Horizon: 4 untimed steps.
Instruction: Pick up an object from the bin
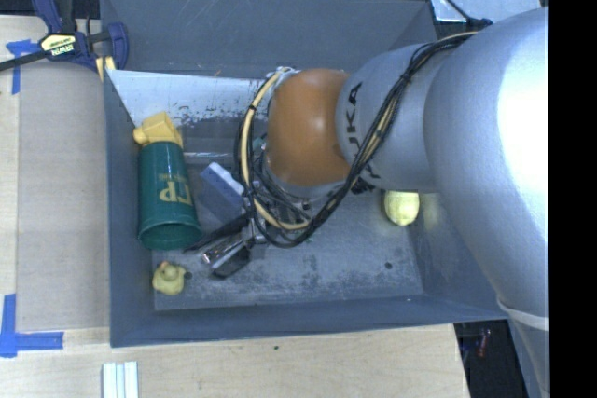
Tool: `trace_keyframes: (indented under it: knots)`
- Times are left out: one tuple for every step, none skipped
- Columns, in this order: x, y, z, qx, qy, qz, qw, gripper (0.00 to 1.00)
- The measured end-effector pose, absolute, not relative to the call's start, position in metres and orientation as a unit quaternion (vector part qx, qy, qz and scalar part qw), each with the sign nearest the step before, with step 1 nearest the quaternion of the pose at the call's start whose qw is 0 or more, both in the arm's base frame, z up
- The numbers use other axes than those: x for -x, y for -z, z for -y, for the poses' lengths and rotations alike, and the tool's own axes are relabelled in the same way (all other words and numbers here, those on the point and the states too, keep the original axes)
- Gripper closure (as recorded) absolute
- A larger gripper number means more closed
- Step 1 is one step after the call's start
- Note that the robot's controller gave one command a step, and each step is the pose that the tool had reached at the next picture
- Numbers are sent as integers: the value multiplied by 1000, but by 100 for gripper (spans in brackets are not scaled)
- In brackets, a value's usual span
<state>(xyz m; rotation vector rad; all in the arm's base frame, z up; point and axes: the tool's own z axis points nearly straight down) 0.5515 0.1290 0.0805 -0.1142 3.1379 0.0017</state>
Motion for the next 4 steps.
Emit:
trace_keyframes:
  knots:
    - [-559, -140, -128, 27, 1, -1000, -4, 100]
    - [-566, -210, -140, 33, 1, -999, -4, 100]
    - [-574, -171, -137, 28, 0, -1000, 1, 100]
    - [-577, -145, -143, 25, 1, -1000, -1, 100]
